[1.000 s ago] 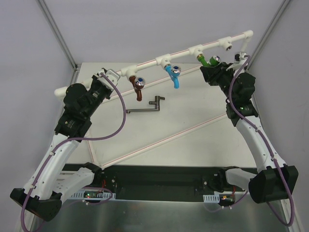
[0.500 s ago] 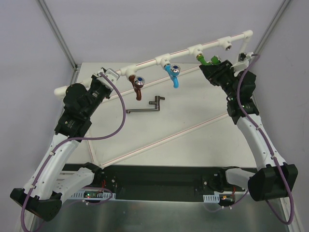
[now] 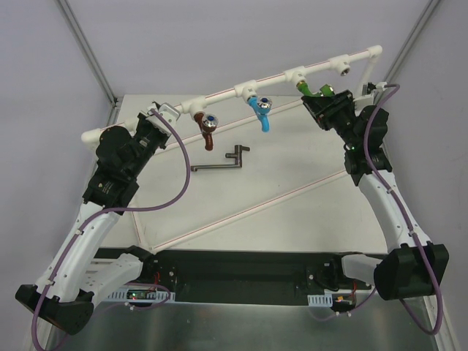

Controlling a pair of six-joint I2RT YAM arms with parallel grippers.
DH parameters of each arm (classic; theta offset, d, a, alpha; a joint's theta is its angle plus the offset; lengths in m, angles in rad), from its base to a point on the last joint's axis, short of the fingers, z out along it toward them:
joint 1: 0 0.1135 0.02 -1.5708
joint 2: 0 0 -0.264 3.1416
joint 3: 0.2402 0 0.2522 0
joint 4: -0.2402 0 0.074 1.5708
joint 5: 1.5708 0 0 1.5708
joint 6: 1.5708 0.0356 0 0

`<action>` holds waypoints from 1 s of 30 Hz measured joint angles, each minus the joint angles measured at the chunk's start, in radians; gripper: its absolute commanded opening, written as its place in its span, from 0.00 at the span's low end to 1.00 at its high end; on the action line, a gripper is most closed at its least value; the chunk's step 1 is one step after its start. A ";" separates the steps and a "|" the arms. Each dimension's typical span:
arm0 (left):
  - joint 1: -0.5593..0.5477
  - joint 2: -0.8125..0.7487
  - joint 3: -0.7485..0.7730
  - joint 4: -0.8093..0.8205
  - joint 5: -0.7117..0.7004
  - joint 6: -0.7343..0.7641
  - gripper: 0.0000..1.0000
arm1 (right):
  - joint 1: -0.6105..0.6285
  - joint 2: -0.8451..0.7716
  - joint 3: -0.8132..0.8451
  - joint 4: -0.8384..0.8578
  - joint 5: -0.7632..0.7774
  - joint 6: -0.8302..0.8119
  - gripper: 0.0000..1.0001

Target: Install the water faucets

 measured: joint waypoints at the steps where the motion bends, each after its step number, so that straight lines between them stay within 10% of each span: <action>1: 0.000 0.000 0.000 0.000 0.000 0.000 0.00 | -0.002 0.003 0.000 0.006 -0.007 0.017 0.02; 16: 0.013 0.042 -0.054 -0.186 -0.016 -0.010 0.00 | -0.018 0.051 -0.048 0.165 -0.023 0.308 0.02; 26: 0.013 0.023 -0.054 -0.191 -0.023 -0.019 0.29 | -0.018 0.040 -0.050 0.167 0.008 0.260 0.02; 30: 0.013 -0.015 -0.053 -0.194 -0.026 -0.029 0.56 | -0.015 0.011 -0.061 0.163 0.024 0.182 0.02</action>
